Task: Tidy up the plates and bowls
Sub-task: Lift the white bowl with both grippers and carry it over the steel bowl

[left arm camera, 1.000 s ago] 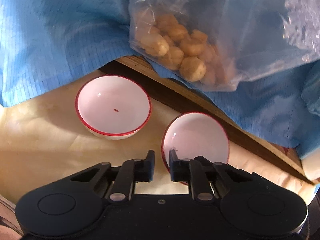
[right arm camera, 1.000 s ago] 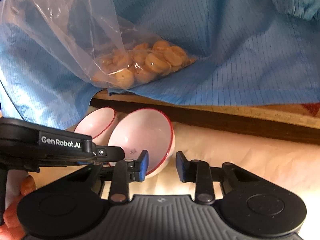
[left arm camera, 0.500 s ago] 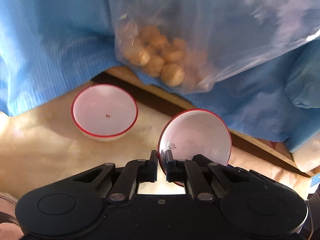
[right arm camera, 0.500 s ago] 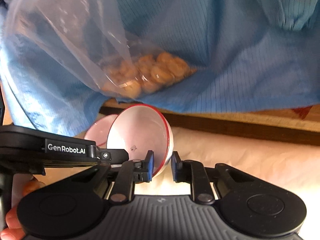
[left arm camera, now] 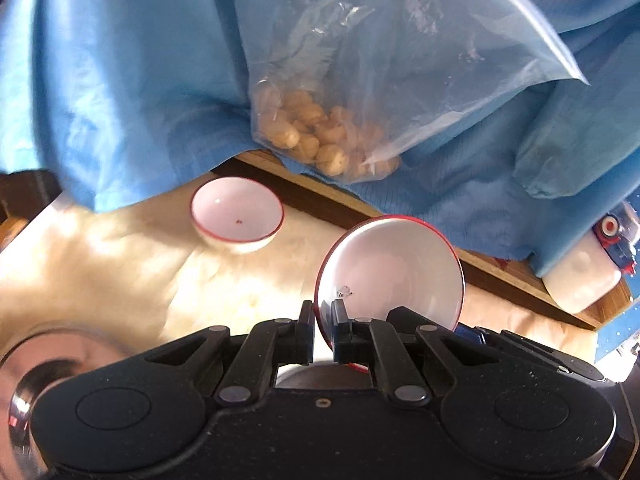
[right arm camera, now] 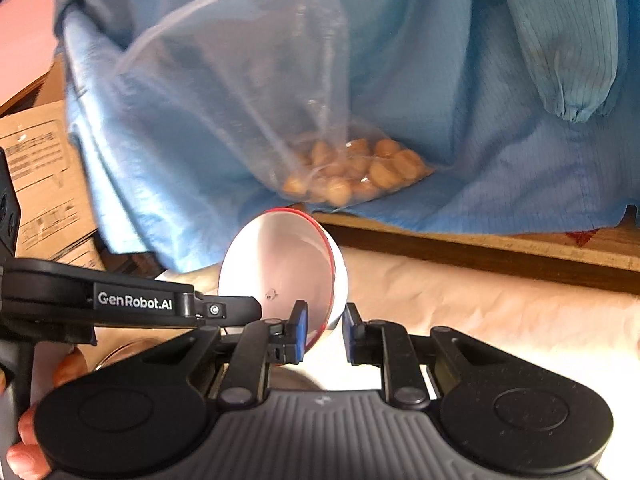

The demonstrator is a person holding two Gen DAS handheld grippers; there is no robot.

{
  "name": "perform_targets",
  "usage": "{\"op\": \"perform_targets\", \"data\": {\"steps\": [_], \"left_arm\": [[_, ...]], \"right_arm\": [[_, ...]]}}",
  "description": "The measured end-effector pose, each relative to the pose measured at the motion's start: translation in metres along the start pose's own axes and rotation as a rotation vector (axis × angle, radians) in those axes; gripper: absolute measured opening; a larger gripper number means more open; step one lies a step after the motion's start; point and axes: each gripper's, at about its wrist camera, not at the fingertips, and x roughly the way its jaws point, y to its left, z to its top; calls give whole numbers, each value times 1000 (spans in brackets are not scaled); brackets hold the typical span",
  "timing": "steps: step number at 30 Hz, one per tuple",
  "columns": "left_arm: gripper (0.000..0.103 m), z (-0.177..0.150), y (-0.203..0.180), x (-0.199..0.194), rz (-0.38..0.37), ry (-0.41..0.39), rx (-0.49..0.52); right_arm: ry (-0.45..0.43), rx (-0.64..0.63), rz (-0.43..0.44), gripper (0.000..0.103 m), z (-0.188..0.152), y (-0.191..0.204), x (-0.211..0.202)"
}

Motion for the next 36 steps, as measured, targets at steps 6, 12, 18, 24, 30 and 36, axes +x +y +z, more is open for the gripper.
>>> {"op": "perform_targets", "data": {"steps": [6,12,18,24,30,36], "left_arm": [[7,-25,7,-16,-15,10,-21],[7,-41,10,-25,-23,27,-29],[7,-58,12,-32,-11,40,-15],[8,-69,19,-26,-16,73,-53],[8,-70,19,-26,-8,84,-55],[8,-71,20,-24,-2,99,-67]], "right_arm": [[27,-18,9,21,-17,13,-14],[48,-7,25,21,-33,20,-30],[84,-23,24,22,-47,26,-36],[115,-28,12,22,-55,27,-34],[130,-30,16,24,-59,27,-32],[146,-25,16,26,-60,26,-29]]}}
